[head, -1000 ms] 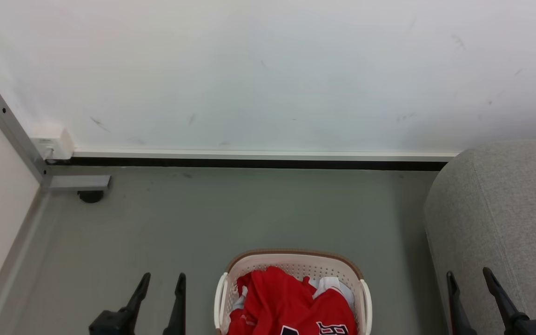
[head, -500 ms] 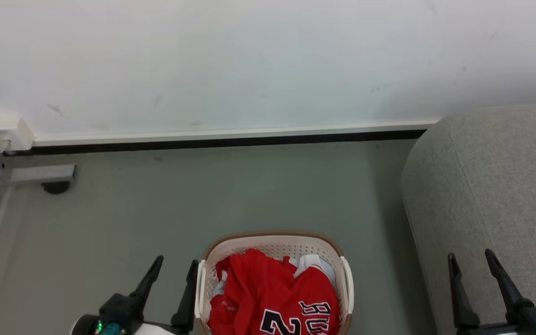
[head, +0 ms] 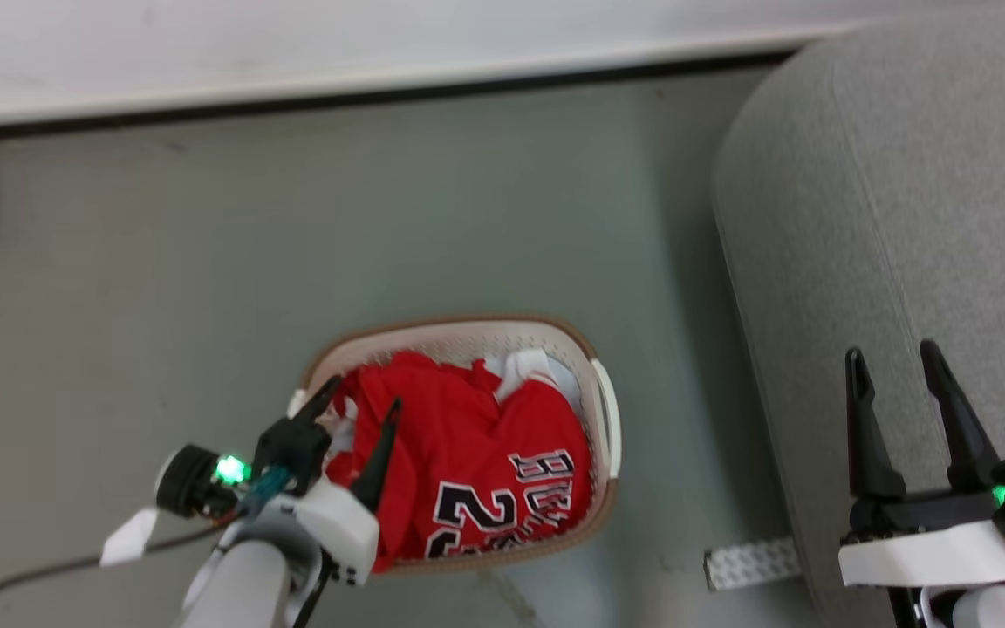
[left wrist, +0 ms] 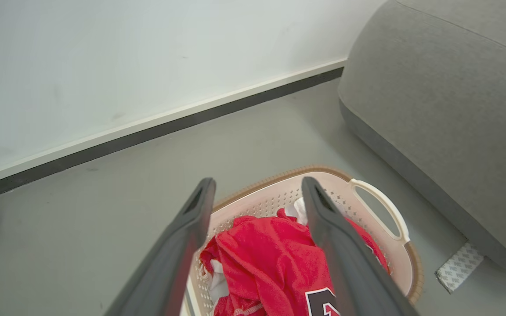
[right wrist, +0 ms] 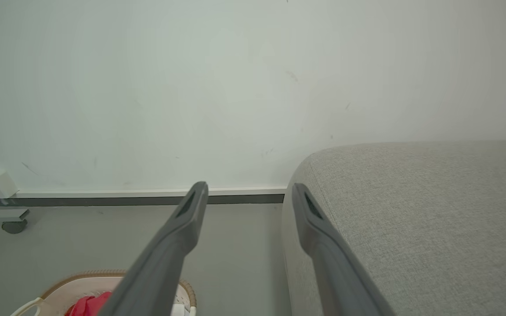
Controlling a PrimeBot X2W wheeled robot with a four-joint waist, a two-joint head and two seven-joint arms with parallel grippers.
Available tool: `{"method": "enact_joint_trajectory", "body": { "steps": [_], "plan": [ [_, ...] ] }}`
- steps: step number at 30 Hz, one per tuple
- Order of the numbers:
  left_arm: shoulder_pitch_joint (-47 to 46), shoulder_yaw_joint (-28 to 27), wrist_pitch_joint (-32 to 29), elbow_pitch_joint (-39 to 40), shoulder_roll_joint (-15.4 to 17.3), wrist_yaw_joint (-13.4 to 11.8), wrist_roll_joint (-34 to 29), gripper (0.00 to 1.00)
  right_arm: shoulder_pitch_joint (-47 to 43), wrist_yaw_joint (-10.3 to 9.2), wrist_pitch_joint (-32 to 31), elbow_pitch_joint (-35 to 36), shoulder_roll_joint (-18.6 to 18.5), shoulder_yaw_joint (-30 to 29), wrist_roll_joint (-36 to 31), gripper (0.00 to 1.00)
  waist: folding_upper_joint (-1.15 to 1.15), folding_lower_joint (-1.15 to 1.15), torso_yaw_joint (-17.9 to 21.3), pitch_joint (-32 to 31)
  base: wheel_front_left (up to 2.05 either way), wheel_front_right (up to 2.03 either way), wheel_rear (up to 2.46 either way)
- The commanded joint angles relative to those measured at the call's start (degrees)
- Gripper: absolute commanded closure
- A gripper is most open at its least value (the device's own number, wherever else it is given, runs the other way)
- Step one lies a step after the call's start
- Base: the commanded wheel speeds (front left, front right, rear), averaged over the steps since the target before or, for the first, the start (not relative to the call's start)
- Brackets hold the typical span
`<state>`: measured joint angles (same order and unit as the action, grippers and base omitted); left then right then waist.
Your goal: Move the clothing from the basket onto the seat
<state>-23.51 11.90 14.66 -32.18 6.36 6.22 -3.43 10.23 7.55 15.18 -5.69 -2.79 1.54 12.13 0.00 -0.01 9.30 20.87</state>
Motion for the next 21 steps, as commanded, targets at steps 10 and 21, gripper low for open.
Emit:
{"method": "enact_joint_trajectory", "body": {
  "steps": [10, 21],
  "plan": [
    [-11.07, 4.05, -7.72, -13.54, 0.98, -3.88, -6.29, 0.00, 5.71, -0.12, -0.03, 2.59, -0.17, 2.04, 4.01, 0.00, 0.00, 0.01, 5.97, 13.62, 0.00, 0.00, 0.00],
    [-17.30, 5.80, -15.22, -22.71, 0.78, -7.34, -8.53, 0.00, 8.42, -0.12, -0.03, 4.46, -0.17, 3.03, 5.67, 0.00, 0.00, 0.01, 6.38, 19.92, 0.00, 0.00, 0.00]
  ]
}}
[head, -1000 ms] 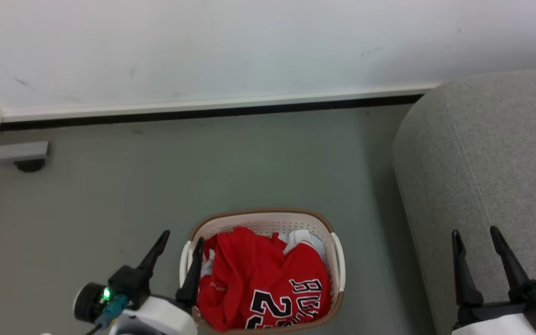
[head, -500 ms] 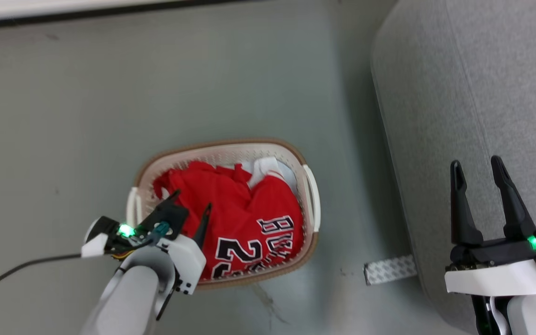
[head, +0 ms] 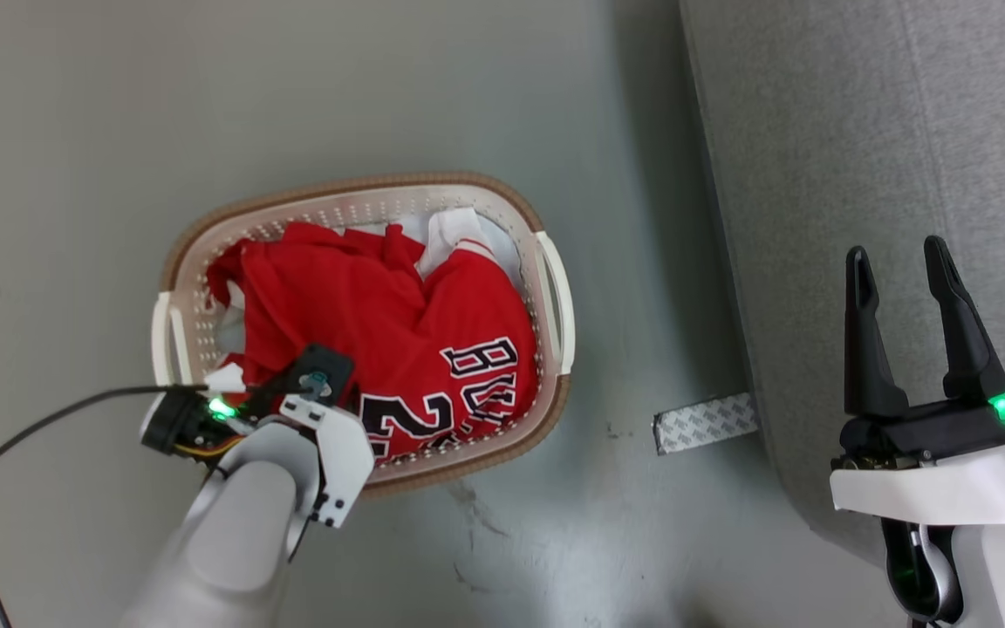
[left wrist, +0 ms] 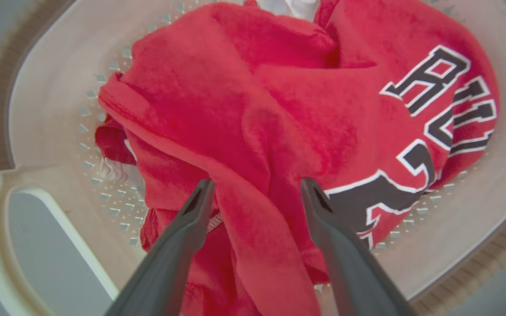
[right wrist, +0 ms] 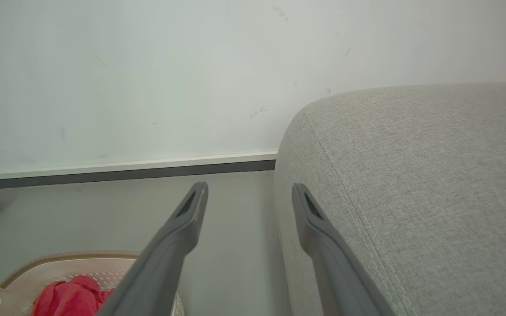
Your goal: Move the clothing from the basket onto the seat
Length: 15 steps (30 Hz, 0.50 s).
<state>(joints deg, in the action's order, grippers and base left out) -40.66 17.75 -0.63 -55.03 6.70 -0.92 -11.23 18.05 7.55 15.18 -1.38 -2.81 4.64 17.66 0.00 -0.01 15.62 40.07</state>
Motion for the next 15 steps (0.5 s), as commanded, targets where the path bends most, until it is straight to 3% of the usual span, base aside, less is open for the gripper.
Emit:
{"method": "enact_joint_trajectory", "body": {
  "steps": [1, 12, 13, 14, 15],
  "plan": [
    [-0.89, -0.03, -0.22, -0.16, 0.50, -0.13, -0.63, 0.00, 0.96, -0.12, -0.03, 0.42, -0.15, 0.03, 0.14, 0.00, 0.00, 0.01, 0.07, 1.49, 0.00, 0.00, 0.00],
    [-6.92, 0.37, 0.60, -2.67, 0.96, 0.05, 0.77, 0.00, 3.77, -0.12, -0.04, 2.07, -0.15, 1.20, -0.41, 0.00, 0.00, 0.01, 0.75, 9.28, 0.00, 0.00, 0.00],
    [-7.32, 0.51, 0.84, -2.92, 0.93, 0.13, 0.82, 0.51, 3.94, -0.12, -0.03, 2.07, -0.15, 1.21, -0.45, 0.00, 0.00, 0.01, 0.76, 9.56, 0.00, 0.00, 0.00],
    [-7.58, 0.64, 1.44, -3.09, 0.83, 0.14, 0.87, 0.89, 4.01, -0.12, -0.03, 2.04, -0.15, 1.17, -0.48, 0.00, 0.00, 0.01, 0.71, 9.67, 0.00, 0.00, 0.00],
    [-7.73, 0.74, 1.87, -3.39, 0.70, 0.29, 1.04, 1.00, 3.99, -0.12, -0.03, 1.97, -0.16, 1.02, -0.55, 0.00, 0.00, 0.01, 0.59, 9.66, 0.00, 0.00, 0.00]
  ]
}}
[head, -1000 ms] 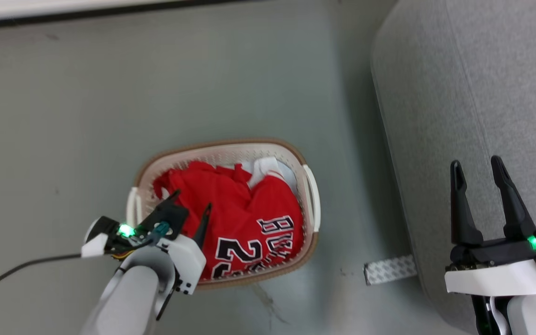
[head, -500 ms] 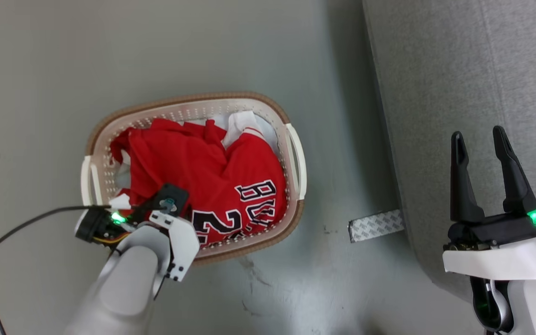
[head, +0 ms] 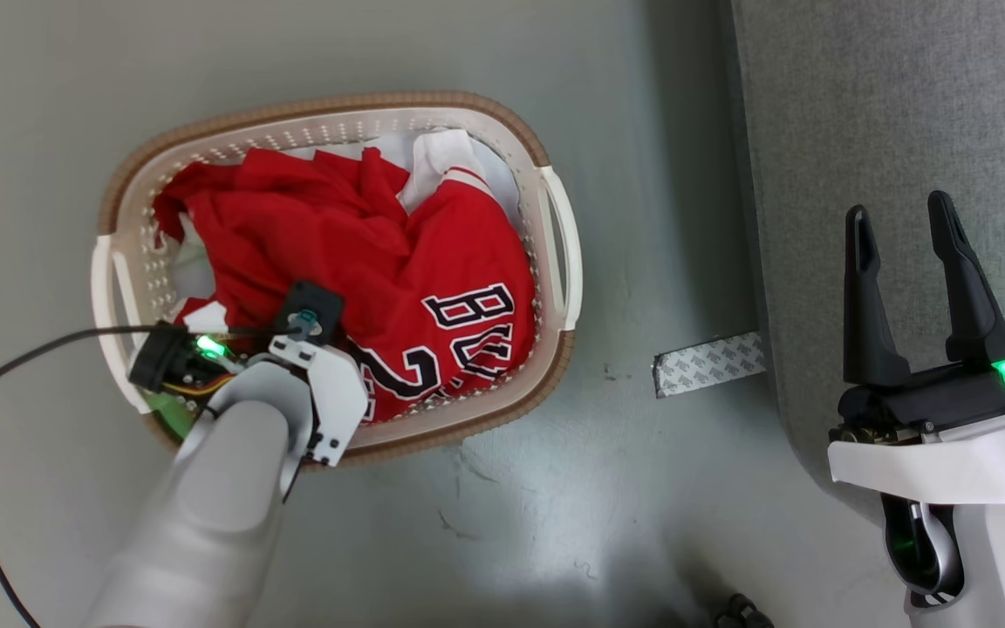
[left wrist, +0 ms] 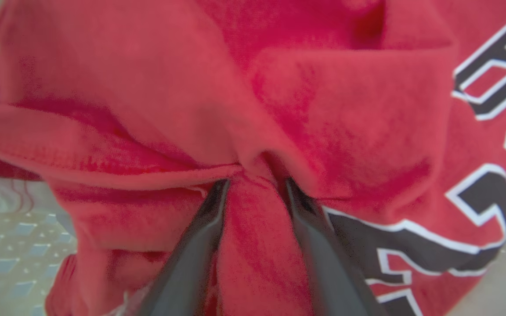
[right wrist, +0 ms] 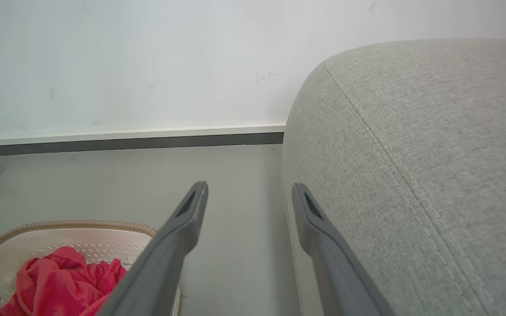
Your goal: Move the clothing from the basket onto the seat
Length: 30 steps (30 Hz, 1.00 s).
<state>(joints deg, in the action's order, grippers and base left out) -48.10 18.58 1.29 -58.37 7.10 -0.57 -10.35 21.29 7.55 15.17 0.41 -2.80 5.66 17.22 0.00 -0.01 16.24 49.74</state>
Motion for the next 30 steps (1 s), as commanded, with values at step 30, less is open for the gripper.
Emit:
{"method": "enact_joint_trajectory", "body": {
  "steps": [30],
  "plan": [
    [21.46, 5.40, 6.67, 14.86, -4.15, 3.40, 24.69, 1.00, -19.13, -0.12, -0.03, -7.82, -0.20, 0.43, -4.96, 0.00, 0.00, 0.01, -12.81, -47.11, 0.00, 0.00, 0.00]
  ]
}}
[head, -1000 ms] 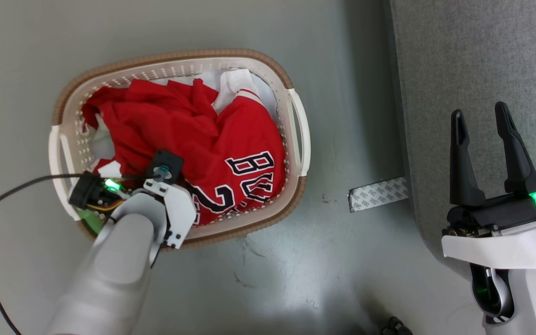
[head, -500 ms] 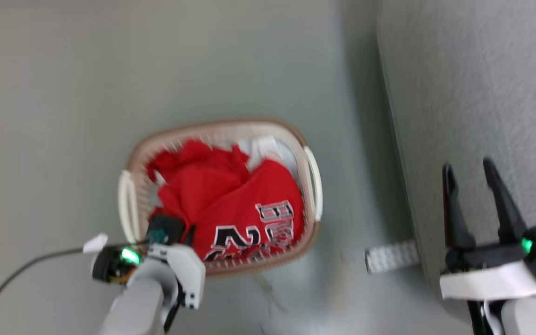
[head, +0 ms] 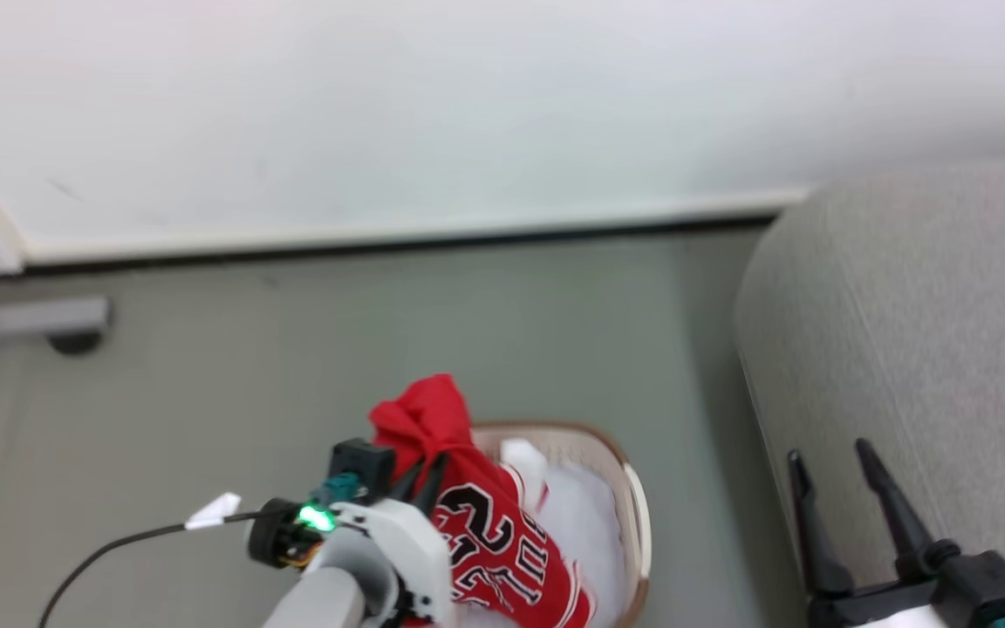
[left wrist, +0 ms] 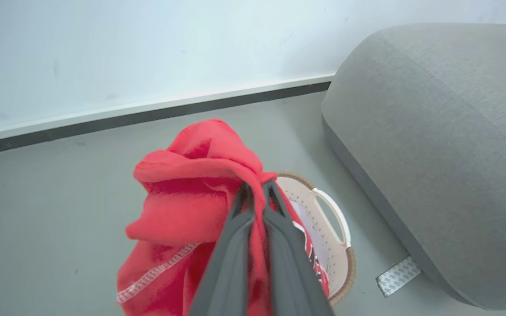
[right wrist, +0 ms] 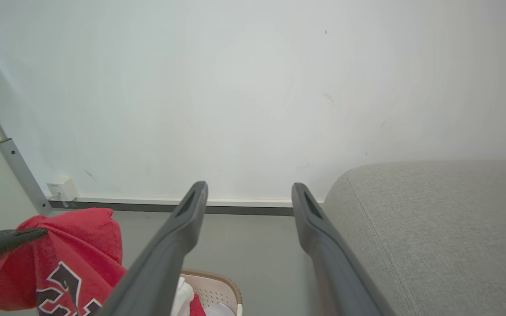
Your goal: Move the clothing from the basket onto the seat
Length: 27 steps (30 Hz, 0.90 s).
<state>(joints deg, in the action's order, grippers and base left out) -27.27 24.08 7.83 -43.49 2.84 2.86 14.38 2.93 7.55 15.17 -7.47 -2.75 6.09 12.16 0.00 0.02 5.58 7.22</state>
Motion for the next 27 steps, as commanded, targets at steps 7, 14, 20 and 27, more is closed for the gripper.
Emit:
{"method": "enact_joint_trajectory", "body": {
  "steps": [7, 14, 20, 27],
  "plan": [
    [3.67, 2.36, -7.65, 16.92, 0.62, -1.78, 0.65, 1.00, -2.22, -0.12, -0.03, 2.19, -0.22, 4.82, -0.82, 0.00, 0.00, -0.02, -2.20, -7.44, 0.00, 0.00, 0.00],
    [5.71, 3.73, -14.78, 32.11, 1.71, -2.44, 1.12, 1.00, -0.12, -0.12, -0.03, 4.01, -0.23, 12.15, -4.55, 0.00, 0.00, -0.02, -2.54, -8.39, 0.00, 0.00, 0.00],
    [6.76, 5.34, -18.38, 39.16, 1.79, -2.94, 1.23, 1.00, 3.51, -0.12, -0.02, 2.35, -0.25, 17.70, -6.02, 0.00, 0.00, -0.02, -2.88, -8.82, 0.00, 0.00, 0.00],
    [6.59, 8.65, -20.74, 45.27, 1.19, -2.48, 1.36, 1.00, 8.44, -0.12, -0.03, -3.57, -0.26, 20.84, -8.79, 0.00, 0.00, -0.02, -4.08, -8.77, 0.00, 0.00, 0.00]
  ]
}}
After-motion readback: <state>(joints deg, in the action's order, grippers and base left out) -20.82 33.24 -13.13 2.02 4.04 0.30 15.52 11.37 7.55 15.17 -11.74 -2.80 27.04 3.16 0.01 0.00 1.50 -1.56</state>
